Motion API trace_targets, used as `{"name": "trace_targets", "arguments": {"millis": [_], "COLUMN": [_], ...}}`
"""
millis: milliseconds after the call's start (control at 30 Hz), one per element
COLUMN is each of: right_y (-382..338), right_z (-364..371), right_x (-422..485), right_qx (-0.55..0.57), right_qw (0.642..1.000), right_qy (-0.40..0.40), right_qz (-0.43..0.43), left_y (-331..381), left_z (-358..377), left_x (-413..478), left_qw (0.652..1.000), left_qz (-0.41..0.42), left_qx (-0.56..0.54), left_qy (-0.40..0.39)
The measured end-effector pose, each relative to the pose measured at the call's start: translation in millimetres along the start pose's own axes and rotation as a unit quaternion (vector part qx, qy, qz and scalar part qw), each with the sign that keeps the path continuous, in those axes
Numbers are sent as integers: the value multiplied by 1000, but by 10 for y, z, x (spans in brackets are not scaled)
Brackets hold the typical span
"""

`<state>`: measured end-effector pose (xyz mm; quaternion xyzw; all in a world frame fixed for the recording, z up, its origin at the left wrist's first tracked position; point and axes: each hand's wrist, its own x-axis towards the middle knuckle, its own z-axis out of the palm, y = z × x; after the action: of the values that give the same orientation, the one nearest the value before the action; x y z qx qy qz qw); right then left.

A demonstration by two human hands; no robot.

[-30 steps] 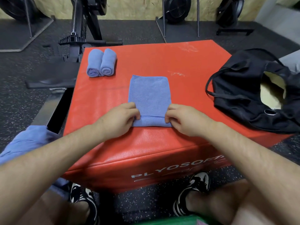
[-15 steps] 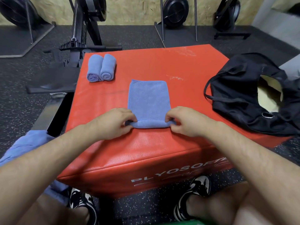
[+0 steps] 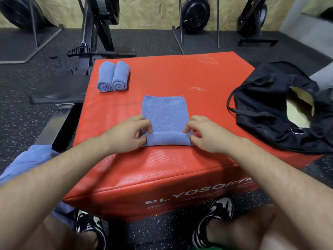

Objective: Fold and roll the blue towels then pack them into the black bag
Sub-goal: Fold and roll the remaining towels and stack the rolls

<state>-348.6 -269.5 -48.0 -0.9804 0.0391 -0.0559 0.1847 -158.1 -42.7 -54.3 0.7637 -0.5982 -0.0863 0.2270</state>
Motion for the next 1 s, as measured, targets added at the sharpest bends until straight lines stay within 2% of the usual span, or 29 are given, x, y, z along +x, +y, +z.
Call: {"name": "trace_targets", "arguments": {"millis": [133,367,567,700,800,1000], "right_y": [-53,3,-4,-47,-76,-57], "right_z": [-3,-5,-38,-144,-137,-69], "right_x": [7,-28,14,-29,-33,33], "right_qx": [-62,-82,-40,67,94,48], "right_qw": [995,994,999,993,989,998], "right_qy": [19,-10,-24,-81,-94,-24], "right_qz": [-78,-67,-18,44,63,20], "left_y": [5,-64,-53,-28,-17,-58], "left_z": [37,40,16,-129,-183,-92], "left_x": [11,-31,5,-16,-36,-5], "left_qw": [999,993,997,993,982,999], "left_qz": [40,82,35,-64,-110,-27], "left_qx": [24,90,68,-29,-89,18], "left_qy": [26,-4,-14,-91,-122,-31]}}
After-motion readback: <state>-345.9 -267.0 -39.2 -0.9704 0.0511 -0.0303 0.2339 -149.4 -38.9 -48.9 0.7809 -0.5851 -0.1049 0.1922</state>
